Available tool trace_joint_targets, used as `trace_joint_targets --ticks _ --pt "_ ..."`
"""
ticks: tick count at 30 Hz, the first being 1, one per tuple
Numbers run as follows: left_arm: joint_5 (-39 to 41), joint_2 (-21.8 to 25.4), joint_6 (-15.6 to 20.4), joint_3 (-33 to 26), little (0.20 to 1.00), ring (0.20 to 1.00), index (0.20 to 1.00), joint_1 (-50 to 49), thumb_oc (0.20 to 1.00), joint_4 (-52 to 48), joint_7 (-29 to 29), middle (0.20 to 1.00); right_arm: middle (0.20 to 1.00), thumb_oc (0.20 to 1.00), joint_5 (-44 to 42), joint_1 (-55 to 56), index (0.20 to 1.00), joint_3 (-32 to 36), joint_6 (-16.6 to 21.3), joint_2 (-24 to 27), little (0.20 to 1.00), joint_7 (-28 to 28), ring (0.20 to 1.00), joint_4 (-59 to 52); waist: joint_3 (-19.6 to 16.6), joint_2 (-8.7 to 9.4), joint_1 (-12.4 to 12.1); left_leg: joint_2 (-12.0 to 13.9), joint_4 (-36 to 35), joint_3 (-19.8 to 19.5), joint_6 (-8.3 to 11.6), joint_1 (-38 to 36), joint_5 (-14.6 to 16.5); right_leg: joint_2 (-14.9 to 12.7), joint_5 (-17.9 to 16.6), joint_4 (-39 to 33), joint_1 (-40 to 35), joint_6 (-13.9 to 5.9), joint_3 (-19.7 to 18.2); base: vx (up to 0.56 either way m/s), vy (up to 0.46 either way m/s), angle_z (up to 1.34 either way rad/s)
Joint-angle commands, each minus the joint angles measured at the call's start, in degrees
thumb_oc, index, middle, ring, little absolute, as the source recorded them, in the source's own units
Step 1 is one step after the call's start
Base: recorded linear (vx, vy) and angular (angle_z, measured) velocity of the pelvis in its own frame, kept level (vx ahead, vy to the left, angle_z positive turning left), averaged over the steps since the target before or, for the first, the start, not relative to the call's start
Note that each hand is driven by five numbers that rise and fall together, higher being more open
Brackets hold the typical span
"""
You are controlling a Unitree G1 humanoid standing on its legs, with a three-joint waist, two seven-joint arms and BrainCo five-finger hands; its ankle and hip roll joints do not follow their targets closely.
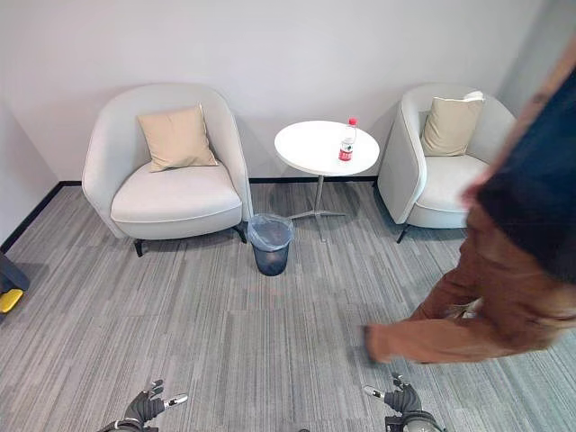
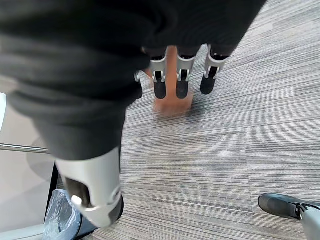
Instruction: Gather garbage on tea table into small bin, then transfer packed bag to large trash can.
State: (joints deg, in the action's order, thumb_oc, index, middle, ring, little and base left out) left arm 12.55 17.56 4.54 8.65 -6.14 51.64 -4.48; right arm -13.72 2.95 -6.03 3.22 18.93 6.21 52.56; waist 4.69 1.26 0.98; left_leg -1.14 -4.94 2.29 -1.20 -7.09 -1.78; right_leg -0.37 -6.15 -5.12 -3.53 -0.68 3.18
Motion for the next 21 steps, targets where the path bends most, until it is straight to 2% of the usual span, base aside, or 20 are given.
trace_joint_targets --ticks 1,13,17,21 --pt "1.78 0.65 1.19 -2.84 1.000 1.000 1.000 2.06 1.000 -0.71 -0.55 1.000 1.000 1.000 -1.88 -3.15 1.000 0.86 1.22 0.90 1.000 0.88 1.000 1.67 0.41 0.70 0.51 1.77 1.55 -1.72 3.21 -0.58 6.69 -2.43 10.63 0.12 -4.14 -4.20 -0.61 0.00 0.000 0.00" --pt "1.95 0.54 1.32 -2.32 1.000 1.000 1.000 2.37 1.000 -1.79 -0.65 1.000 1.000 1.000 -1.94 -3.65 1.000 1.02 0.86 0.49 1.000 0.98 1.000 3.15 1.50 1.12 0.35 0.81 5.73 -1.63 2.54 1.92 8.50 -3.34 10.46 0.80 -3.45 -4.60 -0.94 0.00 0.022 -0.01" --pt "2.63 1.40 1.59 -3.05 1.000 1.000 1.000 2.21 1.000 -3.42 -1.14 1.000 1.000 1.000 -2.69 -4.70 1.000 1.76 0.50 0.30 1.000 1.43 1.000 3.21 2.93 1.54 -0.28 -0.47 10.54 -1.10 1.74 6.35 9.97 -4.56 10.10 3.07 -0.25 -5.33 -1.93 -0.07 0.102 -0.15" --pt "3.19 1.80 2.01 -3.82 1.000 1.000 1.000 2.04 1.000 -4.34 -1.51 1.000 1.000 1.000 -3.12 -5.42 1.000 1.87 0.41 0.40 1.000 1.60 1.000 2.85 3.92 1.76 -0.90 -1.91 13.40 -2.29 1.05 9.08 11.14 -5.29 9.76 5.45 2.84 -6.05 -3.39 -0.04 0.097 -0.13"
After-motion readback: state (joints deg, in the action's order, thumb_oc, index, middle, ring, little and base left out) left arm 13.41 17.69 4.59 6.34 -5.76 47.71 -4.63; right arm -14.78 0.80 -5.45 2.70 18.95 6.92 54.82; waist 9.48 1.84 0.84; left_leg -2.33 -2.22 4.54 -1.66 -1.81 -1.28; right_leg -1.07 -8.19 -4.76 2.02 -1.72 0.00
